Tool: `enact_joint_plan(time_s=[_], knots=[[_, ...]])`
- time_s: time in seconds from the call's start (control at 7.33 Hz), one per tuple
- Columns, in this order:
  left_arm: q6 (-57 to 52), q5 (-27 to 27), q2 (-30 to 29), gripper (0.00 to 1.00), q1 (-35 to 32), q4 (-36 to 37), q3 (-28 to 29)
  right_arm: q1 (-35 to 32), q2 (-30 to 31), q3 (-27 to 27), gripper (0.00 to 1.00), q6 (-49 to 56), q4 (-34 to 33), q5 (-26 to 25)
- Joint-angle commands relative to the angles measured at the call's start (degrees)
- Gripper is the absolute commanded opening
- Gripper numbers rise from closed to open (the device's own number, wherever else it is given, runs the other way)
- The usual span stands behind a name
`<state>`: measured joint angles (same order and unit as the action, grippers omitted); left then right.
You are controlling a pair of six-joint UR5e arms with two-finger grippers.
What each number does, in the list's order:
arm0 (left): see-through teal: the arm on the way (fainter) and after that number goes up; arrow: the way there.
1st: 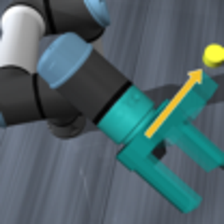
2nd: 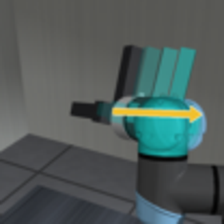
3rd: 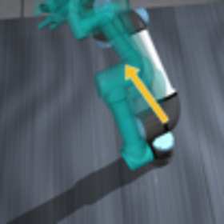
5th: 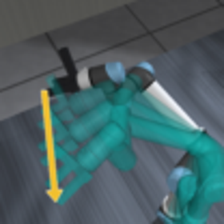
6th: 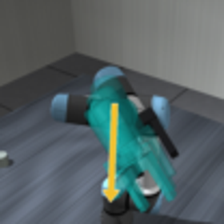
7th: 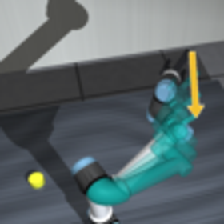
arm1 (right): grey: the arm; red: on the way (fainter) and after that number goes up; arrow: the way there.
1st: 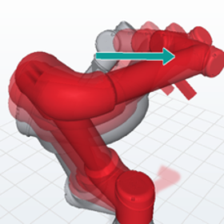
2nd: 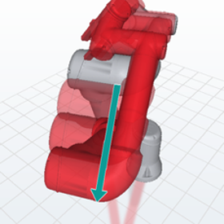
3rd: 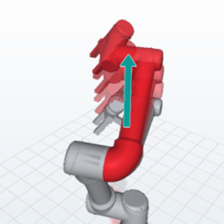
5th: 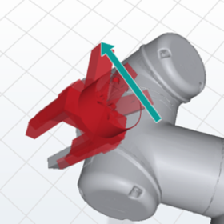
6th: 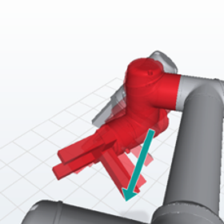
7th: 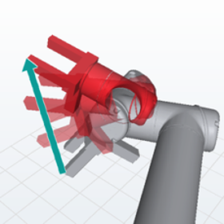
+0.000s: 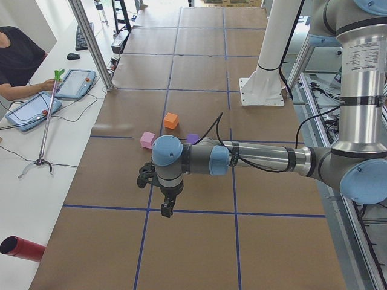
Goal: Arrange blocks in a line
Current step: 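Move the left gripper in toward the cubes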
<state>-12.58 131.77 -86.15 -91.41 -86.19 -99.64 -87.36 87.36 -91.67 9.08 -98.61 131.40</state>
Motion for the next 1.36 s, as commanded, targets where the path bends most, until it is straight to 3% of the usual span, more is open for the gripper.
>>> enact_joint_plan(time_s=[0.0,0.27,0.55,0.82,1.23], knots=[[3.8,1.8,-1.2,1.00,0.1,3.3,-5.9,0.0,0.0,0.0,1.00,0.0,0.0,0.0],[12.9,3.2,-9.7,1.00,3.4,12.9,-10.2,0.0,0.0,0.0,1.00,0.0,0.0,0.0],[28.0,2.9,-22.3,1.00,15.3,18.4,-11.1,0.0,0.0,-0.1,1.00,0.0,0.0,0.0],[35.2,2.7,-27.9,1.00,23.0,18.2,-9.7,0.0,0.0,0.0,1.00,0.1,0.0,0.0],[35.4,-0.1,-30.7,1.00,32.4,13.9,-4.9,0.0,0.0,0.0,1.00,0.0,0.0,0.0]])
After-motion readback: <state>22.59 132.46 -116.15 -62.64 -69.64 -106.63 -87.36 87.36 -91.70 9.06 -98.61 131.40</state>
